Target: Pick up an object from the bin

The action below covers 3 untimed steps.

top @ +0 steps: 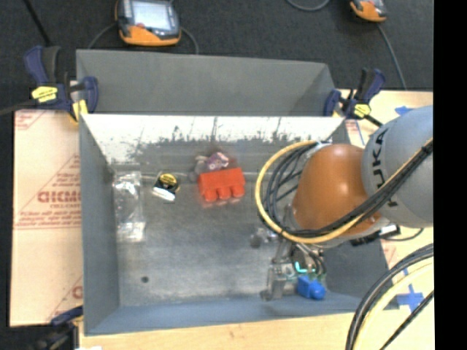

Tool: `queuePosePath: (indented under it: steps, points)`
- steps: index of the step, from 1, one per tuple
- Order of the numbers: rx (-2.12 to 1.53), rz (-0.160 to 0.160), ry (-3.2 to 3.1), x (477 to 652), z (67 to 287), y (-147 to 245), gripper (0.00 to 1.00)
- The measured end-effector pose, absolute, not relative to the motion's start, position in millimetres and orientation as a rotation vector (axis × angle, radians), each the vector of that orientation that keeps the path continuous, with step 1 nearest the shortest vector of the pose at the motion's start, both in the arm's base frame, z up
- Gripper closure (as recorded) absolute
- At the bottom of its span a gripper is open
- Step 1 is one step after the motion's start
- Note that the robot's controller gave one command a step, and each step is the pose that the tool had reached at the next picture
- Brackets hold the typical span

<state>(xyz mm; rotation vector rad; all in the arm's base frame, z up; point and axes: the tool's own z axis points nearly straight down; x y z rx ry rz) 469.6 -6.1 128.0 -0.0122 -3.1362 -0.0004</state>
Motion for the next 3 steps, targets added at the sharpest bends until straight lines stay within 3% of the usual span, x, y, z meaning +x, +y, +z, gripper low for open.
queuePosePath:
  steps: [1, 2, 3]
  points:
    - [-0.105, 0.005, -3.158, 475.3, 70, -80, 0.0]
    - [-0.093, 0.002, -3.15, 473.4, 72, -77, 1.0]
    - [-0.048, 0.005, -3.154, 495.9, 233, -79, 1.0]
